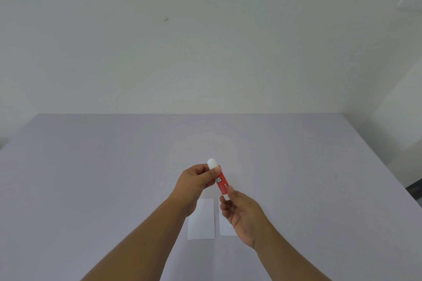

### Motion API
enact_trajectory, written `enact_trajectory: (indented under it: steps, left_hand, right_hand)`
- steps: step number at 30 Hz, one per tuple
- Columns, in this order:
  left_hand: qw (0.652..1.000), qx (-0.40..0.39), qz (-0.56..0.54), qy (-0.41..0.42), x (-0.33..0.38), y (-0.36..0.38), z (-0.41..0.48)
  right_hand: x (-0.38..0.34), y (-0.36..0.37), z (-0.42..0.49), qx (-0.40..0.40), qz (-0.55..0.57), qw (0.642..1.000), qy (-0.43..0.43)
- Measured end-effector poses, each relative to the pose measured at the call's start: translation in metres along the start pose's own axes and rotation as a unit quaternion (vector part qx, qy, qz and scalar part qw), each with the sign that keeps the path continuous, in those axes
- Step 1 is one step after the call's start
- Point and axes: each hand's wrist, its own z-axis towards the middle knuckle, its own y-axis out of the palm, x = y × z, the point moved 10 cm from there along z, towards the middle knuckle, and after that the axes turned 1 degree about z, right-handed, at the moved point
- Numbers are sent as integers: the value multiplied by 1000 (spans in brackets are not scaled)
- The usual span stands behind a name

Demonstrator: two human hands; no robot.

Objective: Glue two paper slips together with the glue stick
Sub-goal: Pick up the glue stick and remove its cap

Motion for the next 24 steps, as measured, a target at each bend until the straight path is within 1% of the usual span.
enact_trajectory:
  steps: [4, 9, 14, 19, 24]
  left_hand:
    - [1000, -5, -1, 5, 4, 1, 0]
    - [1000, -1, 7, 5, 4, 1, 1]
    - [1000, -8, 8, 8, 7, 2, 2]
    - [1000, -7, 10, 11, 8, 1, 2]
    - [1000, -11, 9, 10, 11, 4, 3]
  right_hand:
    - [4, 1, 0, -6, -16, 999, 27]
    - [-6, -1, 0, -1, -9, 1000, -20]
    - [-1, 1, -1, -3, 3, 1000, 19]
    - [-8, 0, 2, 0, 29, 999, -16]
    - [-3, 2, 1, 4, 27, 1000, 15]
